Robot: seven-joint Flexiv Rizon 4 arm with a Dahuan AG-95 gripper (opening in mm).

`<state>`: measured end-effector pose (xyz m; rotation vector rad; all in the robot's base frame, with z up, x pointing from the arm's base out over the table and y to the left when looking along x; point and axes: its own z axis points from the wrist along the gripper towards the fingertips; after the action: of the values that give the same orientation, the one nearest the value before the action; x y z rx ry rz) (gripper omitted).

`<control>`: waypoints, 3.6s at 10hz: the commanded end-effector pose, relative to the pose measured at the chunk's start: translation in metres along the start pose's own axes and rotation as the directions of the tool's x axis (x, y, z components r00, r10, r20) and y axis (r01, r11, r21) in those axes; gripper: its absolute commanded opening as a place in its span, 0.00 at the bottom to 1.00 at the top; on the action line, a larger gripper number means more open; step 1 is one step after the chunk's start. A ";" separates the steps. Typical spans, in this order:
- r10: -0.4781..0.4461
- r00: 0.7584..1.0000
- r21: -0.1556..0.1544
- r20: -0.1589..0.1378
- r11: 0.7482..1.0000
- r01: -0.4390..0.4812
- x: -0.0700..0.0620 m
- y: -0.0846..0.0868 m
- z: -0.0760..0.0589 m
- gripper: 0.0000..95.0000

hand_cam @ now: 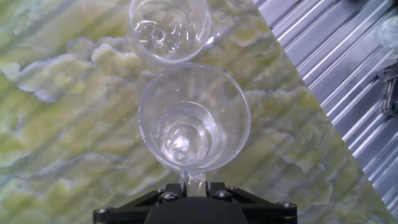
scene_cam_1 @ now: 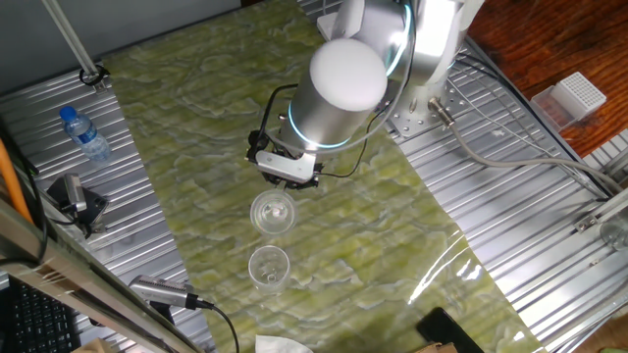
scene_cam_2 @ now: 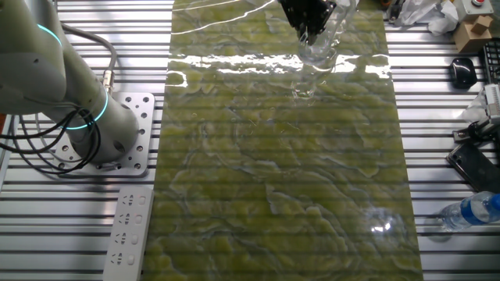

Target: Pour the water from one cup into another empty cup

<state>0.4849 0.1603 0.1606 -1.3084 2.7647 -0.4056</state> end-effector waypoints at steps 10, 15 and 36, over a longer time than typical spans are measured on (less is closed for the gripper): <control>0.017 0.997 -0.015 0.070 1.000 -0.016 -0.002 0.003 0.014 0.00; 0.023 0.995 -0.008 0.096 1.000 -0.022 -0.002 0.006 0.027 0.00; 0.081 0.974 -0.040 0.212 0.996 -0.075 -0.006 0.021 0.061 0.00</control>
<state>0.4803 0.1648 0.0978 -1.1718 2.6462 -0.1988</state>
